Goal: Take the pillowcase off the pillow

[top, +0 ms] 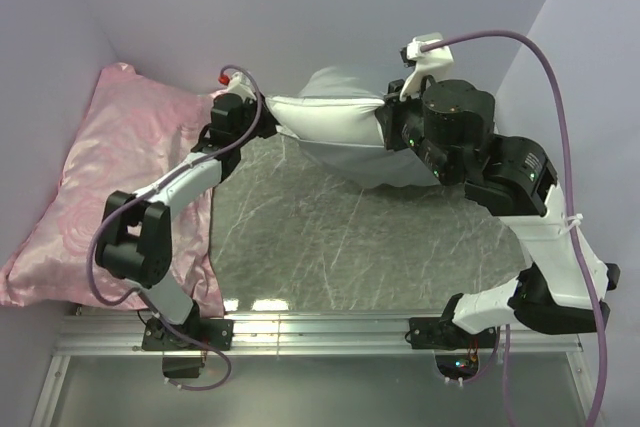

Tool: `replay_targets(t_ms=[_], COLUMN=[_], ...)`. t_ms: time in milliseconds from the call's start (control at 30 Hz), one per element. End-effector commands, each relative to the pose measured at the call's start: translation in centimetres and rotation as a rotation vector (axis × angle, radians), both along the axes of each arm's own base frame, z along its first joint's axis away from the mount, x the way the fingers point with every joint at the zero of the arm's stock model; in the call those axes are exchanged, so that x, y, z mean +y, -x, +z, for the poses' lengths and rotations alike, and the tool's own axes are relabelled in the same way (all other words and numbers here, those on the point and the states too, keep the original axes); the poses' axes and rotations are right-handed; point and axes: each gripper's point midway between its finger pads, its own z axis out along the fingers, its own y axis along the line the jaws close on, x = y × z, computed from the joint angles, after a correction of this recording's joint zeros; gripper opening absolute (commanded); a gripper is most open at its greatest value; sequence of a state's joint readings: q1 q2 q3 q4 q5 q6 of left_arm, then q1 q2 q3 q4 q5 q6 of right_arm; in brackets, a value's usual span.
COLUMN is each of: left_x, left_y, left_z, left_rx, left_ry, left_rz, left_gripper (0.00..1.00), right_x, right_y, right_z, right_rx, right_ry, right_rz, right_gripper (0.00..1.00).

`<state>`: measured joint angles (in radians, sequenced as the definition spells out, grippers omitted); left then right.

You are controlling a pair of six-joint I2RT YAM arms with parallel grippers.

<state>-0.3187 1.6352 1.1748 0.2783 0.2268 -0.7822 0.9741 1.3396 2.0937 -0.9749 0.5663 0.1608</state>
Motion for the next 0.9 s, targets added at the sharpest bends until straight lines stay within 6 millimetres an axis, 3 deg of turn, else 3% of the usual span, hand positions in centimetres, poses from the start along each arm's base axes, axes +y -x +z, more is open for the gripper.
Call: replay_targets(t_ms=[0,67,167,233,333,433,600,633,700,800,867], left_x=[1.8,-0.3,-3.3,-4.4,-5.2,-5.7,-9.7,-10.3,-10.8,-11.2,-11.6], left_y=[-0.5,0.3,1.8,2.6,4.2,5.7,8.8,9.2,9.0,8.1,7.6], left_z=[-9.0,-9.7,-8.9,-8.3,-7.3,-7.1,-7.3,-8.4,-8.5,-10.3,-9.6], left_rx=[0.218,0.224,0.193,0.178,0.151,0.146,0.137,0.162,0.175,0.224,0.215], left_ry=[-0.089,-0.067,0.022,0.076,0.147,0.154,0.167,0.178,0.242,0.261,0.280], left_rz=[0.057,-0.017,-0.142,-0.204,-0.250,-0.283,-0.392,-0.412,-0.425,-0.398,-0.406], left_gripper=[0.08,0.21,0.44,0.57,0.69,0.74,0.80,0.81,0.81,0.82,0.82], right_x=[-5.4,-4.2,-2.7,-1.5,0.0,1.1,3.4,3.7,4.2,3.7,3.2], right_y=[2.9,2.0,1.2,1.0,0.1,-0.5,-1.6,-1.4,-0.9,0.0,0.7], right_z=[12.2,10.8,8.9,8.2,6.4,5.8,5.0,5.3,5.8,7.2,8.0], right_rx=[-0.260,-0.236,-0.206,-0.183,-0.145,-0.132,-0.098,-0.094,-0.094,-0.105,-0.119], right_ry=[-0.391,-0.376,-0.386,-0.392,-0.375,-0.380,-0.405,-0.422,-0.444,-0.472,-0.490], right_rz=[-0.045,-0.050,-0.025,0.011,0.020,0.041,0.094,0.110,0.150,0.174,0.185], right_gripper=[0.00,0.00,0.00,0.00,0.00,0.00,0.00,0.00,0.00,0.00,0.00])
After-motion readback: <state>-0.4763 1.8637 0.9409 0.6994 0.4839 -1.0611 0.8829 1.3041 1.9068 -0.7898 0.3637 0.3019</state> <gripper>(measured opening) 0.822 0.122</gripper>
